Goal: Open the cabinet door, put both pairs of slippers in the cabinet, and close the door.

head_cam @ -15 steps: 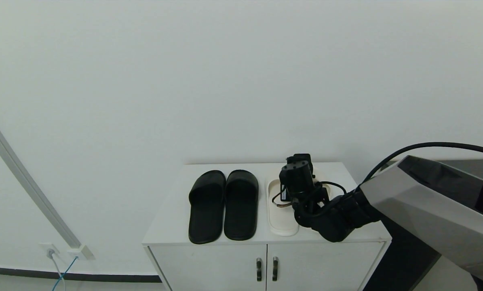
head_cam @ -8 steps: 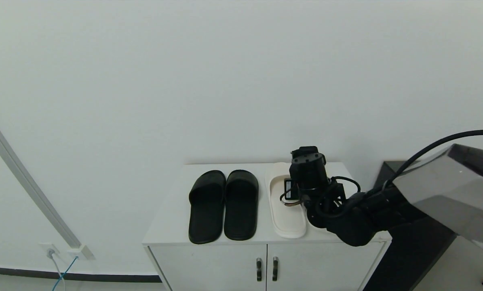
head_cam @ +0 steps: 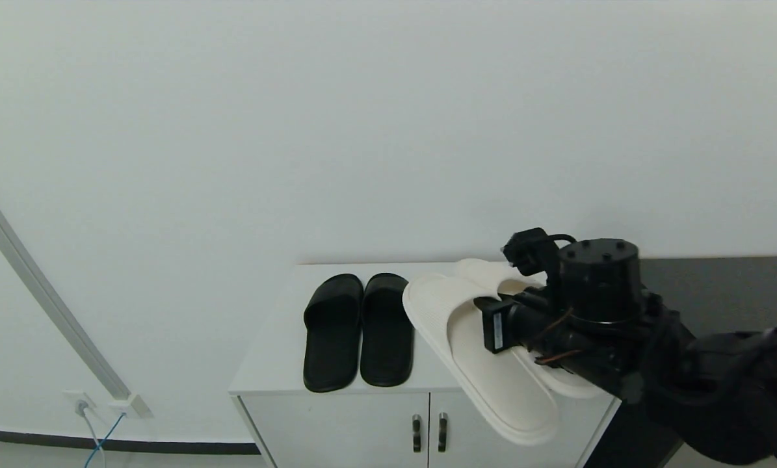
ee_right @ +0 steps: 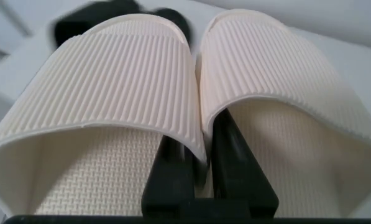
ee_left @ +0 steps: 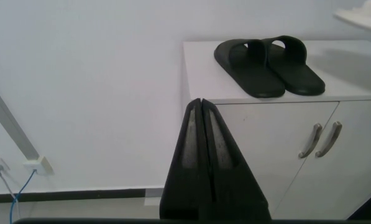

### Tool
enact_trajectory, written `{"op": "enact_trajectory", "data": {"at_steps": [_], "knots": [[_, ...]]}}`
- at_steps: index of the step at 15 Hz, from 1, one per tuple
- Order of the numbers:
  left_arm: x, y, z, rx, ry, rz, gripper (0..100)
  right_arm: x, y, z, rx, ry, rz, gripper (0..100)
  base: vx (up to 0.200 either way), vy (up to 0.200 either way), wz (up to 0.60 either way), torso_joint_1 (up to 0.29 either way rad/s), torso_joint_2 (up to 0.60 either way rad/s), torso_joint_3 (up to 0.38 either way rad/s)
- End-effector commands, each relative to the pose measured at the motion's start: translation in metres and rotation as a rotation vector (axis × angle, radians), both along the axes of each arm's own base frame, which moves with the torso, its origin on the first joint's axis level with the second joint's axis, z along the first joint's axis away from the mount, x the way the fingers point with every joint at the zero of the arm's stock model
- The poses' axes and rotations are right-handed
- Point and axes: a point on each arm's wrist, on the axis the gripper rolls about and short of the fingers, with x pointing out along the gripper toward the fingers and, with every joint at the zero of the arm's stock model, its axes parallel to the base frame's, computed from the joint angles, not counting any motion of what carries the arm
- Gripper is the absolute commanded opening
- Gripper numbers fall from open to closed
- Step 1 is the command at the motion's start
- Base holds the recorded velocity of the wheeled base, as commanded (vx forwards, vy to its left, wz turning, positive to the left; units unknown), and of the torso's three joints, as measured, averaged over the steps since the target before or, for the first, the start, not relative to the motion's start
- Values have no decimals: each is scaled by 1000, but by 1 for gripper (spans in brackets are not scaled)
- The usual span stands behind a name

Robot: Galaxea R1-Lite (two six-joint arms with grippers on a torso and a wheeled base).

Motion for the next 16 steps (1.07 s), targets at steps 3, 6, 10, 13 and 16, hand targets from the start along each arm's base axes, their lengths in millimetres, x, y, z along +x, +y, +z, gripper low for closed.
{"op": "enact_trajectory", "data": {"at_steps": [3,6,10,13,16], "knots": [[0,0,0,-2,0,2,0,-45,-34,8,1,-112,226,0,0,0,0,0,0,0],[0,0,0,0,0,0,0,-45,-34,4,-43,-141,274,0,0,0,0,0,0,0],[0,0,0,0,0,0,0,-42,-31,-1,-60,-135,296,0,0,0,0,0,0,0],[0,0,0,0,0,2,0,-41,-31,-3,-61,-125,290,0,-200,0,0,2,1,6],[0,0,0,-2,0,0,0,-41,-30,-6,-66,-116,294,0,-200,0,0,6,2,-2]]}}
